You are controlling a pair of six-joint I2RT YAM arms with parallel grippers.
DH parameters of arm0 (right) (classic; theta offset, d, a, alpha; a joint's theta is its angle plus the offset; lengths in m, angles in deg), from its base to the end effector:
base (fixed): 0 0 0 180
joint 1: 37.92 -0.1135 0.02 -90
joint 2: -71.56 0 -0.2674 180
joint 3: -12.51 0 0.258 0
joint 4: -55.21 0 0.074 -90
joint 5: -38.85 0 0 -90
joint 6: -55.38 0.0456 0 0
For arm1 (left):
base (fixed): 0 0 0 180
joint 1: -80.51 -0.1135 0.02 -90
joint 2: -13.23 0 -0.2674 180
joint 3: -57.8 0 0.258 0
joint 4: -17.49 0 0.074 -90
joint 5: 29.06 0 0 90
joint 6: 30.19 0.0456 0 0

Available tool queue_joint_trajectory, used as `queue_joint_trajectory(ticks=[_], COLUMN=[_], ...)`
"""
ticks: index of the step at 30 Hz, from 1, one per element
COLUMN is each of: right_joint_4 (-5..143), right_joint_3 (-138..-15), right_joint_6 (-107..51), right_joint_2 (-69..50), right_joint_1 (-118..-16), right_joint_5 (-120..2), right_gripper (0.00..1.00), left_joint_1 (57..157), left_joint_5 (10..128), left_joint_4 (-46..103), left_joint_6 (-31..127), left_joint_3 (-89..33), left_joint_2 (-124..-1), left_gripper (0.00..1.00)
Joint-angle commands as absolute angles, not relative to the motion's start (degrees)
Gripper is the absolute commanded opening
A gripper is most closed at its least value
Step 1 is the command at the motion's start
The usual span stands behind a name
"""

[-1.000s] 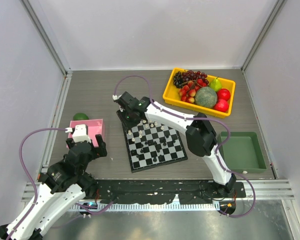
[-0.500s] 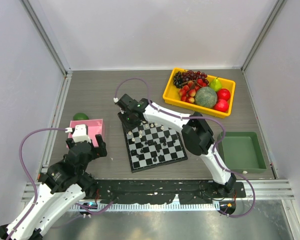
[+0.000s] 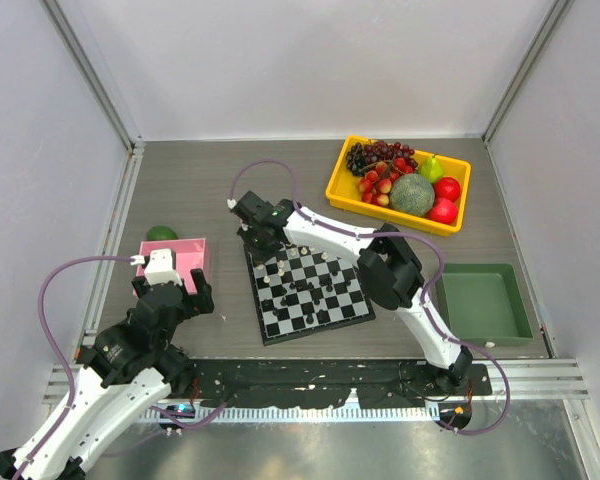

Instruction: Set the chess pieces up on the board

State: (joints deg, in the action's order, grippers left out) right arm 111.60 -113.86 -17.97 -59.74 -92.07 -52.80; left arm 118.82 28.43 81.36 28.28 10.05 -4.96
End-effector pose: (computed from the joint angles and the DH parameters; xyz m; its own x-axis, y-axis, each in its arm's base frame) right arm 0.2982 0.4149 0.1873 -0.7267 -0.5168 -0.4526 -0.6368 0.7539 0.1617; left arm 0.0805 -0.0324 0.2609 -0.4682 -0.1921 -0.8625 -0.0826 0.9813 -0.1737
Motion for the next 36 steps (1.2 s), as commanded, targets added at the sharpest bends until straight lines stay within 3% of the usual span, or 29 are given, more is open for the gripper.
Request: queue_joint_trajectory(ticks=[1, 13, 36], right_joint_4=[111.4, 113.6, 113.6], right_joint_3=[-116.9, -126.6, -129.2], right_joint_6=[-17.9, -19.5, -20.6], right_joint_2=[-58.7, -62.8, -67.2], right_joint_1=[-92.1, -91.5, -89.9], right_joint_5=[-52.5, -51.3, -50.3], right_gripper=[0.15, 0.13, 0.15], left_joint_1=[118.9, 118.9, 118.9], left_joint_5=[27.4, 27.4, 27.1], left_joint_4=[79.1, 79.2, 79.1], left_joint_6=[27.7, 27.7, 27.7], left_joint_3=[10.1, 10.1, 10.1], left_joint_2=[-4.7, -4.3, -4.7], left_gripper=[0.99, 0.99, 0.99])
